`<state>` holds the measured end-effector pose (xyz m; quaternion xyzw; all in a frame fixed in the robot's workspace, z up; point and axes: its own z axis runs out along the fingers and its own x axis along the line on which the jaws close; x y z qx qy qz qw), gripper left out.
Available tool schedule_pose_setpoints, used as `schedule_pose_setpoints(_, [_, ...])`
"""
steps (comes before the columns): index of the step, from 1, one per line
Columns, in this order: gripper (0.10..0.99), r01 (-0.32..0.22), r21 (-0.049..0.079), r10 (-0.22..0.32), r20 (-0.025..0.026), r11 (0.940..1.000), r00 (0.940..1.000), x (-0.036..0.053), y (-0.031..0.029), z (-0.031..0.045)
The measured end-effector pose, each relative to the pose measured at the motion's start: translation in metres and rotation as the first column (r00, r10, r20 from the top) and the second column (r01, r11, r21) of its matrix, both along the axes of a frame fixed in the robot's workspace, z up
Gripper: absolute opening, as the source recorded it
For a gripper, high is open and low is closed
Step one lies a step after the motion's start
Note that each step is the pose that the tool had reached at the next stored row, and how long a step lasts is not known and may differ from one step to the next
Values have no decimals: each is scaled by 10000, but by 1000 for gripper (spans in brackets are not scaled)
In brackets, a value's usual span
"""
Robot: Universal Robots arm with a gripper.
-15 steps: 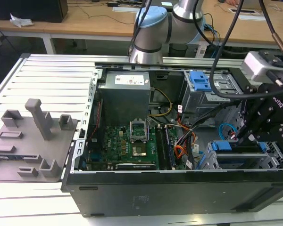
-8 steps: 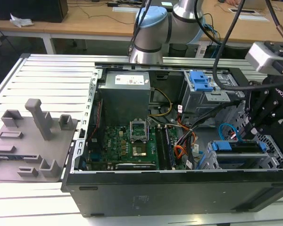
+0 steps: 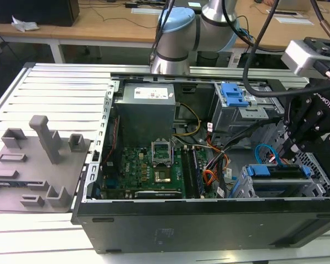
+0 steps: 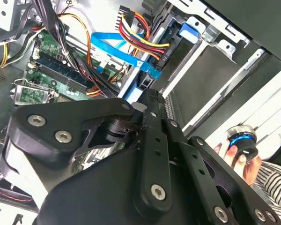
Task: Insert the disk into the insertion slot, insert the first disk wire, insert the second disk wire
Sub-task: 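Insert the second disk wire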
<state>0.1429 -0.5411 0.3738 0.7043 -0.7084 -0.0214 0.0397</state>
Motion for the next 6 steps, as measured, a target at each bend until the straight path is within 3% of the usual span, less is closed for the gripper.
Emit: schedule_pose_setpoints(6, [106,2,-3,-2,0,10000,10000,-2,0,2])
